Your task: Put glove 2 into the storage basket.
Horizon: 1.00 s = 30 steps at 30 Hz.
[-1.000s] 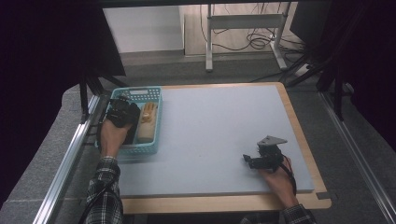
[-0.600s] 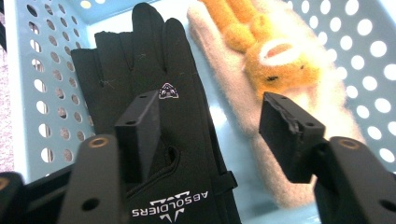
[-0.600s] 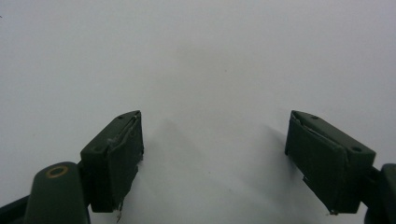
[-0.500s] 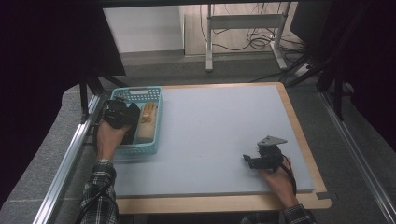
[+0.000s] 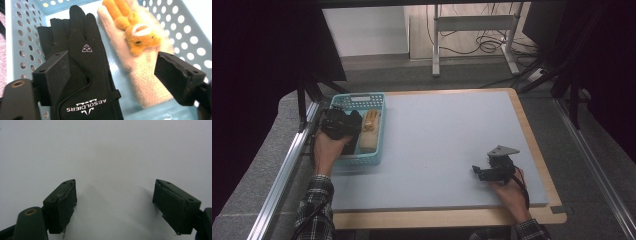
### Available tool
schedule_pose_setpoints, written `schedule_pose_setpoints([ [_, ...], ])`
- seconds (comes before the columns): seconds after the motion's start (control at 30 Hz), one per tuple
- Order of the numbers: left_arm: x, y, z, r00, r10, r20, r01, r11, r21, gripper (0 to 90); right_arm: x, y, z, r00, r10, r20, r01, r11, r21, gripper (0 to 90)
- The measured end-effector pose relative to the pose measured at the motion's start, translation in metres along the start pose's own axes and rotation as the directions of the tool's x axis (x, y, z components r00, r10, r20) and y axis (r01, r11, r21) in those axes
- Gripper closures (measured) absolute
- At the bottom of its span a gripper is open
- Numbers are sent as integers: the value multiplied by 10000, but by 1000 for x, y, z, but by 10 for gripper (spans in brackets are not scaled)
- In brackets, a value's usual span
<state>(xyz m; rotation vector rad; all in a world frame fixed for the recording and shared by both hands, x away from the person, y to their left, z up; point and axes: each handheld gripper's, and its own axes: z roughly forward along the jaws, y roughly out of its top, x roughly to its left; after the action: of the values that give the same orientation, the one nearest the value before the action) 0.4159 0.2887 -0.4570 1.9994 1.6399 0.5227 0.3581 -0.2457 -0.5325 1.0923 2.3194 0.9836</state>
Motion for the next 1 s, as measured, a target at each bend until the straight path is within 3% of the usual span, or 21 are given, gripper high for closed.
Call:
schedule_pose_setpoints([
  [0.47,0,-11,-12,9966,-111,815,165,9977,-664,94,0,0,0,10000,-13,6,13,10000,5,191],
  [1.0,-2,-23,-25,9946,10,1036,89,9954,-950,72,0,0,0,10000,-20,14,20,10000,6,190],
])
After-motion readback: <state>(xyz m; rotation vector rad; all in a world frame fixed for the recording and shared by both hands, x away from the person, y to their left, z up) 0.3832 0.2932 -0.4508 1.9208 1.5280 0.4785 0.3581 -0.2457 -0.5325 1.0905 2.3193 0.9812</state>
